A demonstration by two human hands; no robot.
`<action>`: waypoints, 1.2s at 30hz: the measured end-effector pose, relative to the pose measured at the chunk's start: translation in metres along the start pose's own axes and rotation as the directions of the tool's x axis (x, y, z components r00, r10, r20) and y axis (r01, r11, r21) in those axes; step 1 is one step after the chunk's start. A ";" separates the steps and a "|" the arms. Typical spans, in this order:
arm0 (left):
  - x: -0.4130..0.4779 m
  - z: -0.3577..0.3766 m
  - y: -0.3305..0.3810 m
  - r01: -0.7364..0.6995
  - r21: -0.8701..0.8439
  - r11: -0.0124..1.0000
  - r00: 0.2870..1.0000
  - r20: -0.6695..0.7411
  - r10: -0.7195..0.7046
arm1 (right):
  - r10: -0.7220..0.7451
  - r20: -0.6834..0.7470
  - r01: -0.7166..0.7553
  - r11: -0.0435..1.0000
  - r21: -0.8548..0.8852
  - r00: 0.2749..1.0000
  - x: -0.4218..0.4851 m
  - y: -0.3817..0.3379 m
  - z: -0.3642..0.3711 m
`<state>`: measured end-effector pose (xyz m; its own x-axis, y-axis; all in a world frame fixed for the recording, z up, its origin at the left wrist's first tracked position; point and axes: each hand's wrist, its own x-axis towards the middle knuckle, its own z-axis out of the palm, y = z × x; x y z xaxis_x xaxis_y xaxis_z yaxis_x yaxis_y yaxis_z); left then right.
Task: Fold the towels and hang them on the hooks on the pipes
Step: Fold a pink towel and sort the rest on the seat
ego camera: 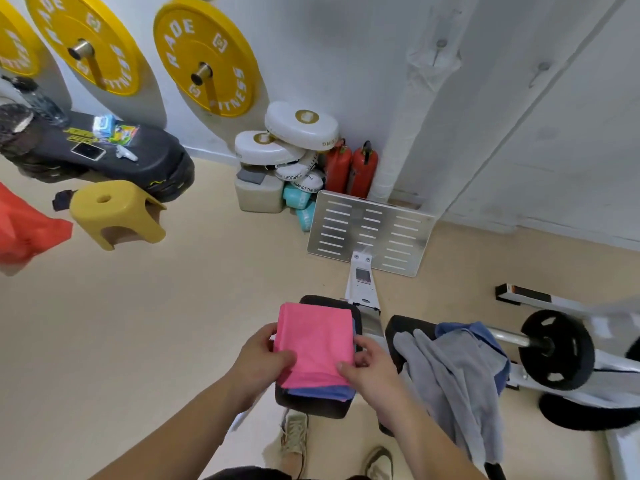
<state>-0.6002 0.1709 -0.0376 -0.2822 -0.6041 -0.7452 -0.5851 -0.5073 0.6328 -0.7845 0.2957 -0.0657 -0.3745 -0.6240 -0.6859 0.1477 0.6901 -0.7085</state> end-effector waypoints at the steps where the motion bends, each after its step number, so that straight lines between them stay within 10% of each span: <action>1: 0.006 0.000 -0.008 0.002 0.106 0.994 1.000 0.006 -0.002 | 0.024 -0.015 -0.024 0.999 -0.043 1.000 0.005 0.005 0.005; 12: 0.020 0.002 -0.009 -0.163 0.437 0.885 0.985 0.024 0.170 | 0.088 -0.092 -0.084 0.995 0.047 0.992 0.007 0.020 0.009; 15: 0.021 0.008 -0.008 -0.307 0.695 0.650 0.897 -0.016 0.441 | 0.036 -0.165 -0.053 0.994 -0.100 0.986 0.008 0.024 0.011; 18: 0.026 0.024 -0.002 -0.561 0.781 0.273 0.693 0.264 0.671 | -0.111 -0.236 0.021 0.935 -0.354 0.965 0.007 0.027 0.011; 22: 0.038 0.036 -0.004 -0.498 0.842 0.205 0.836 0.405 0.370 | -0.196 -0.012 0.159 0.830 -0.535 0.981 0.008 0.031 0.005; 32: 0.046 0.045 -0.020 -0.435 0.894 0.109 0.834 0.354 0.424 | -0.079 0.029 0.079 0.754 -0.652 0.996 0.016 0.021 0.000; 36: 0.030 0.056 -0.008 -0.377 0.925 0.056 0.860 0.327 0.392 | -0.113 0.029 0.114 0.883 -0.456 0.993 -0.001 0.021 -0.016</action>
<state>-0.6470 0.1914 -0.0766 -0.7202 -0.5177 -0.4619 -0.6296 0.7673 0.1218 -0.7952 0.3170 -0.0771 -0.3617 -0.7086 -0.6059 -0.3294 0.7051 -0.6279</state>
